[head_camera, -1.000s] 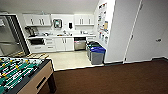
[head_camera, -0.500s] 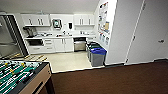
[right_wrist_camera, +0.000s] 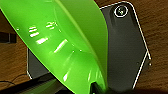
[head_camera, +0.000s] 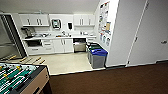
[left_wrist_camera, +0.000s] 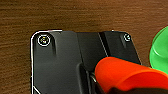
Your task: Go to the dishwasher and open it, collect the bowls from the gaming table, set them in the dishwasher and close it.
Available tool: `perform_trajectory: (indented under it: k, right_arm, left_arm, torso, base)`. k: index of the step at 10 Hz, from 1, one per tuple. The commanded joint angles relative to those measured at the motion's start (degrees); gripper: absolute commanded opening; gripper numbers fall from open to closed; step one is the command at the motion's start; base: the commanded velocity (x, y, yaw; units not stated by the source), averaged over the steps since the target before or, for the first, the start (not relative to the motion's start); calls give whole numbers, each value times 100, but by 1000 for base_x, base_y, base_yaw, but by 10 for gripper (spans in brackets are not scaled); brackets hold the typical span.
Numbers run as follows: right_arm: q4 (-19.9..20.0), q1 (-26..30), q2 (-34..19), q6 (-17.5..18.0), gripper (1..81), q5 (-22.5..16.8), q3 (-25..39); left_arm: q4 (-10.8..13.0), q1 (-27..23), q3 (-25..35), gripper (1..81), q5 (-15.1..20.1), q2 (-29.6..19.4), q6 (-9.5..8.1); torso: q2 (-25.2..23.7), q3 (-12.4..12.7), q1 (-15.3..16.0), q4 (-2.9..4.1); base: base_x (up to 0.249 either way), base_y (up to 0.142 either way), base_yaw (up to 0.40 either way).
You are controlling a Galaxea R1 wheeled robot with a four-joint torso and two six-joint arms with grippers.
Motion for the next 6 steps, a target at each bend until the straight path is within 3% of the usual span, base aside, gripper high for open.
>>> perform_trajectory:
  k: [1, 6]
  right_arm:
    - [-107, 197, 35, -38, 10, -398, 53]
    - [-116, 197, 35, -38, 10, -398, 53]
  left_arm:
    - [58, -218, 16, 10, 153, -56, 4]
    - [58, -218, 16, 10, 153, -56, 4]
  torso:
    - [0, 0, 0, 0]
    - [0, 0, 0, 0]
  base:
    - [191, 0, 0]
    - [191, 0, 0]
